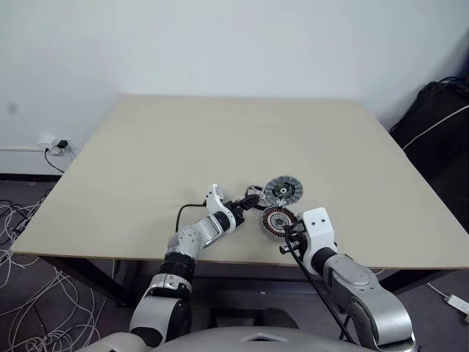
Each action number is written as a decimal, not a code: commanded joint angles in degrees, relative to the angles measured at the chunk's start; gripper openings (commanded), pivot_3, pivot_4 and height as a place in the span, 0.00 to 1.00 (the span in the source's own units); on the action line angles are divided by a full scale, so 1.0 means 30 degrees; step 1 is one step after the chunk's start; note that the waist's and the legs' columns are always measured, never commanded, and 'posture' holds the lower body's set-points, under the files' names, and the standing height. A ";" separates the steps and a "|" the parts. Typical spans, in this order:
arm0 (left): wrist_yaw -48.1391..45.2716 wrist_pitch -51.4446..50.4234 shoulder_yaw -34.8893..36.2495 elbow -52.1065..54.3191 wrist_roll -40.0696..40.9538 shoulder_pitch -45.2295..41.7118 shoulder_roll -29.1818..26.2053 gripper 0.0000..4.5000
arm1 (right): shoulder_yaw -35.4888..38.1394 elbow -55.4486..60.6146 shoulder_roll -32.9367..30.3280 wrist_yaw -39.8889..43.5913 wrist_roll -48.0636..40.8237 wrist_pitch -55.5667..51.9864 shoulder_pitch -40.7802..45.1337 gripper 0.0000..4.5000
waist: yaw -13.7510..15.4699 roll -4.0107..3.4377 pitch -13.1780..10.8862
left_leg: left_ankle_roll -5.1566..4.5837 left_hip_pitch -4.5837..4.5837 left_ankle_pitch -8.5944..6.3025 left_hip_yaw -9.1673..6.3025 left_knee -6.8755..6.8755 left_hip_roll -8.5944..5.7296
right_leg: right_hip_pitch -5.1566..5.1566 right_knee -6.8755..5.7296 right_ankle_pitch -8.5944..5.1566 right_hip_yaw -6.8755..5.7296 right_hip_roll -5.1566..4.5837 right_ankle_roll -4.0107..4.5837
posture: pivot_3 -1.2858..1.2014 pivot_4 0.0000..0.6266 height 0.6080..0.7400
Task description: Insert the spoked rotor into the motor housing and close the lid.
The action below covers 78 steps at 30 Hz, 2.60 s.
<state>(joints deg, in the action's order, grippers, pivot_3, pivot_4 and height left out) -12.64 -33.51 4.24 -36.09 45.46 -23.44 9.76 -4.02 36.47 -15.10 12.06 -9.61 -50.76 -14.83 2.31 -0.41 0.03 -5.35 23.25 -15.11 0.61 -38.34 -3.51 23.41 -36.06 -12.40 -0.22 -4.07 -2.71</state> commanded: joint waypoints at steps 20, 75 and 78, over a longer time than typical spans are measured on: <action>-0.2502 0.0927 0.0430 -0.0435 0.1098 -0.0289 0.3021 1.00 | 0.0035 0.1007 0.0063 -0.0269 -0.0074 -0.0222 0.0109 0.01 | 0.0006 0.0024 0.0013 | -0.0014 0.0078 -0.0007 -0.0012 -0.0076 0.0002 | 0.0046 0.0002 0.0027 -0.0008 0.0006 -0.0020 | 0.52 0.00 1.00; -0.3253 0.2057 0.3167 0.5654 0.3684 0.1671 0.1215 0.08 | -0.0263 0.0431 0.0103 -0.0280 -0.0122 -0.0002 0.0517 0.00 | -0.0036 0.0047 -0.0002 | -0.0021 0.0111 -0.0011 -0.0017 -0.0097 0.0004 | 0.0064 0.0014 0.0049 -0.0008 0.0009 -0.0039 | 0.52 0.00 1.00; -0.4771 0.0645 0.1663 0.8232 0.3576 0.3022 0.0724 0.08 | -0.0555 0.0215 -0.0111 -0.0071 -0.0064 -0.0011 0.0476 0.00 | -0.0074 0.0024 0.0016 | -0.0024 0.0108 -0.0013 -0.0015 -0.0097 0.0000 | 0.0052 0.0024 0.0044 -0.0008 0.0013 -0.0031 | 0.52 0.00 1.00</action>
<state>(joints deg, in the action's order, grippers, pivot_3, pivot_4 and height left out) -24.11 -28.82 12.79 -15.37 55.32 -19.30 7.80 -5.54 36.55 -15.17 11.41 -9.59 -51.67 -14.01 2.08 -0.34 0.08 -5.43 23.57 -15.16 0.57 -38.63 -3.52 23.57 -35.96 -12.27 -0.23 -4.03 -2.78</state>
